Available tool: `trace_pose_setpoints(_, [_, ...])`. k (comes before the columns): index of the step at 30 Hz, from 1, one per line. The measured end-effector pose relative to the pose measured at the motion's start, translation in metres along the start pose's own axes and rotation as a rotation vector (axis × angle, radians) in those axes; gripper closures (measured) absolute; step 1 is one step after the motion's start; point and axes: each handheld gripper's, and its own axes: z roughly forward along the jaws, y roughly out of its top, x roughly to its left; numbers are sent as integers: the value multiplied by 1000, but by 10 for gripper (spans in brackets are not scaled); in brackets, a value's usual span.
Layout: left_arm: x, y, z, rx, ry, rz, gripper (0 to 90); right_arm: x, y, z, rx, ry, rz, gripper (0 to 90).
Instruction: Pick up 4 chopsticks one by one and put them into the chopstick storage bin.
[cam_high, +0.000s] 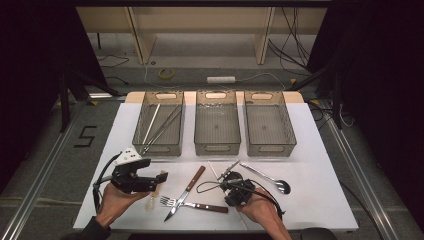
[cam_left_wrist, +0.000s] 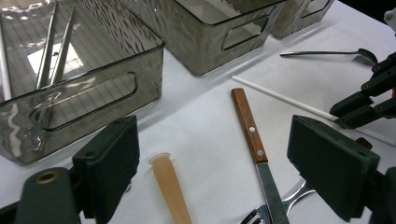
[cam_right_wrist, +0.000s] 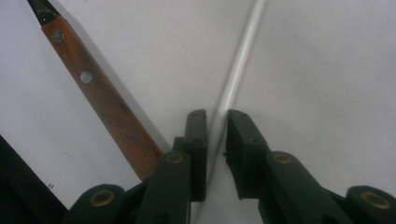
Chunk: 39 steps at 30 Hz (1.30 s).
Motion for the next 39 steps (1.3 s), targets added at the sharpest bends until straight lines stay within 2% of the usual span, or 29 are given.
trace_pose_setpoints(11, [-1, 0, 0, 3, -4, 9, 165, -3, -1, 0, -9, 1, 20, 841])
trace_pose_setpoints(22, [-1, 0, 1, 5, -11, 8, 165, -7, -2, -2, -9, 25, 44, 849])
trace_pose_setpoints(31, [-1, 0, 2, 12, -18, 12, 165, -17, -6, -12, -33, 17, 37, 851])
trace_pose_setpoints(39, [-3, 1, 3, 18, -35, 18, 164, -26, -10, -26, -77, 43, 30, 852])
